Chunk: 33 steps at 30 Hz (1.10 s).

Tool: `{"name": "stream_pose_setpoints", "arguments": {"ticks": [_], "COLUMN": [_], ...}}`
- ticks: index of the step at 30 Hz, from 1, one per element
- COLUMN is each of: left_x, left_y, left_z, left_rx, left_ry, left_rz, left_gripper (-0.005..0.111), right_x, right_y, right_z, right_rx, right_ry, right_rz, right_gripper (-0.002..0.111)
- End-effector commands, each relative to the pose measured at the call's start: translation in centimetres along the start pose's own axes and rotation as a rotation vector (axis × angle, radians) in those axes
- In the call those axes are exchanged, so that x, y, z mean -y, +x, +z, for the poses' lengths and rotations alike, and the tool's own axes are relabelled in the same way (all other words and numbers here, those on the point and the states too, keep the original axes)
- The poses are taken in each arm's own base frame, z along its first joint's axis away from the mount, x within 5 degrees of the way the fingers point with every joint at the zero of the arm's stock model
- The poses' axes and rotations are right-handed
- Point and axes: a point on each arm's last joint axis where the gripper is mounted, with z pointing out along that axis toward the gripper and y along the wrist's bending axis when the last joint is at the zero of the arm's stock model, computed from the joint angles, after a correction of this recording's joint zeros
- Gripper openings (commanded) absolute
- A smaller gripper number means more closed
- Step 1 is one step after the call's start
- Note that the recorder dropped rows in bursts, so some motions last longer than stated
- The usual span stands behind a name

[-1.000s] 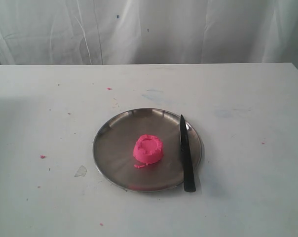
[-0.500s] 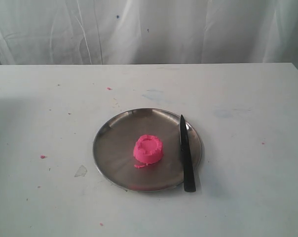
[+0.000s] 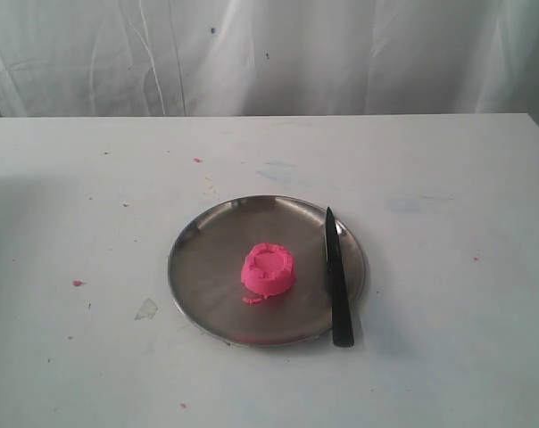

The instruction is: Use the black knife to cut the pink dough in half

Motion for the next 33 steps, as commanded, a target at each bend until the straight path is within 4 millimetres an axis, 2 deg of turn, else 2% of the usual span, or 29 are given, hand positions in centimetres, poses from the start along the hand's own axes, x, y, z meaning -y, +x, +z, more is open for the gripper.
{"name": "stream_pose_setpoints", "arguments": {"ticks": [1,8,13,16,22,24,29,31,33], "left_x": [0.0,0.0,0.0,0.0,0.0,0.0,0.0,0.0,0.0], "left_y": [0.1,0.1,0.1,0.1,0.1,0.1,0.1,0.1,0.1], "left_z": [0.0,0.0,0.0,0.0,0.0,0.0,0.0,0.0,0.0], "left_rx": [0.002,0.002,0.002,0.002,0.002,0.002,0.002,0.002,0.002], "left_ry": [-0.001,-0.001,-0.001,-0.001,-0.001,-0.001,-0.001,-0.001,-0.001], "left_rz": [-0.004,-0.004,-0.004,-0.004,-0.004,-0.004,-0.004,-0.004,-0.004], "left_gripper": [0.0,0.0,0.0,0.0,0.0,0.0,0.0,0.0,0.0], "right_x": [-0.3,-2.1,-2.5,-1.3,3.5,4.6,5.9,6.3,6.7], "right_y": [0.2,0.1,0.1,0.6,3.1,4.1,5.5,5.5,5.7], "right_z": [0.8,2.5,5.9,9.0,14.6,16.4,20.1,21.5,22.5], "right_rx": [0.001,-0.048,-0.094,-0.116,-0.284,-0.383,-0.585,-0.613,-0.632], "right_ry": [-0.041,-0.222,-0.303,-0.272,-0.088,-0.081,-0.146,-0.158,-0.158], "right_rz": [0.053,0.01,0.062,0.126,0.234,0.253,0.264,0.271,0.274], "right_gripper": [0.0,0.0,0.0,0.0,0.001,0.008,0.037,0.045,0.047]}}
